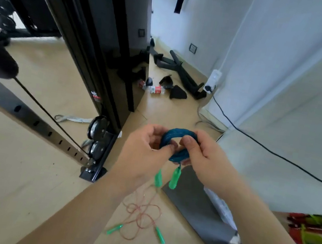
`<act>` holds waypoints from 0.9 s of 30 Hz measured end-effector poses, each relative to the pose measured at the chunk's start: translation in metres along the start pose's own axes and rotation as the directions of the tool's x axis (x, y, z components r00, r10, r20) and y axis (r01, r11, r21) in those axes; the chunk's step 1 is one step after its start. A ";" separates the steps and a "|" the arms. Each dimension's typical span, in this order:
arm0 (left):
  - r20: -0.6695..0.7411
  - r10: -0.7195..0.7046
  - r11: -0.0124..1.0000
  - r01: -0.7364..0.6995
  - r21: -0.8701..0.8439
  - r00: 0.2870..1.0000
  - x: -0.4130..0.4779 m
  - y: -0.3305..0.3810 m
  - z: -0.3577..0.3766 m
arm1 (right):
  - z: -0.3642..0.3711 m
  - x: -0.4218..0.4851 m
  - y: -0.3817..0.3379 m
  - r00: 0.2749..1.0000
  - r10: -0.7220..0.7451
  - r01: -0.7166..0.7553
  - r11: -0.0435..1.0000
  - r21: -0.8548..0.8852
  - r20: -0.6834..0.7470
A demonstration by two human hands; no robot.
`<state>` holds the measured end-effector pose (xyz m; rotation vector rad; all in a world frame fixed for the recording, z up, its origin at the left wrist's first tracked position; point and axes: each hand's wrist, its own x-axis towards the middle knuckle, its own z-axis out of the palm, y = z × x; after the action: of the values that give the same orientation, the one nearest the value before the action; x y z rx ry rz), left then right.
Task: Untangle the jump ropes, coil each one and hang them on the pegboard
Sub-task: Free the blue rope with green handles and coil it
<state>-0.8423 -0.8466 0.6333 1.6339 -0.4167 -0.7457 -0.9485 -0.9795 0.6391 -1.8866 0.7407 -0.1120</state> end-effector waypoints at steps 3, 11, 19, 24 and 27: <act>0.055 0.015 0.996 -0.010 -0.092 0.998 -0.006 0.089 0.006 | -0.050 -0.008 -0.060 1.000 0.009 -0.009 0.999 0.032 -0.015; 0.235 0.132 0.960 -0.183 0.211 0.963 0.006 0.253 0.015 | -0.146 -0.002 -0.172 0.998 -0.046 0.050 0.994 0.092 -0.040; 0.078 0.219 0.947 -0.231 0.221 0.973 0.049 0.352 0.036 | -0.222 0.039 -0.249 0.986 -0.100 0.114 0.989 0.095 -0.135; 0.080 0.252 0.940 -0.263 0.216 0.964 0.111 0.390 0.045 | -0.263 0.090 -0.278 0.966 -0.171 0.190 0.978 0.085 -0.192; 0.101 0.279 0.931 -0.295 0.215 0.955 0.164 0.408 0.052 | -0.288 0.132 -0.291 0.970 -0.166 0.189 0.975 0.120 -0.179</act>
<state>-0.7029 -1.0735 0.9870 1.7144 -0.7984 -0.5476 -0.8298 -1.2090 0.9833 -1.8242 0.6579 -0.4298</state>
